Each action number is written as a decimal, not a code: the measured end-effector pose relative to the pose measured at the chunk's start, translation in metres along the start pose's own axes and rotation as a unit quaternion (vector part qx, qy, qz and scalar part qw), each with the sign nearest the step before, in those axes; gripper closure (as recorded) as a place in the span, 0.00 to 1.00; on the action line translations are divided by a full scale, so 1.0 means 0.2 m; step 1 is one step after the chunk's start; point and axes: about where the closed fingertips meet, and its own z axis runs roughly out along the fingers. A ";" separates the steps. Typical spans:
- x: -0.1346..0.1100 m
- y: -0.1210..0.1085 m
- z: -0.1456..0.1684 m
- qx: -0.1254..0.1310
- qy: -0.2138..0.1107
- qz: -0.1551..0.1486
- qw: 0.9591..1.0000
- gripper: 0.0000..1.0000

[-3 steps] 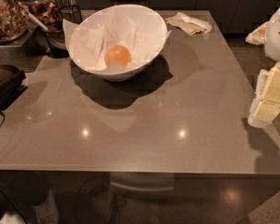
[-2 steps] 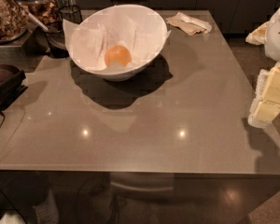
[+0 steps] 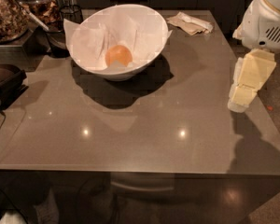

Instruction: Pick orange from white bowl

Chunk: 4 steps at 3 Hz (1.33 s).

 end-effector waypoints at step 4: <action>-0.42 -0.33 0.12 0.013 -0.023 0.063 0.998 0.00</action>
Offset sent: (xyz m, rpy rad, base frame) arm 0.0203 0.0142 -0.0057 -0.0416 0.0391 0.0052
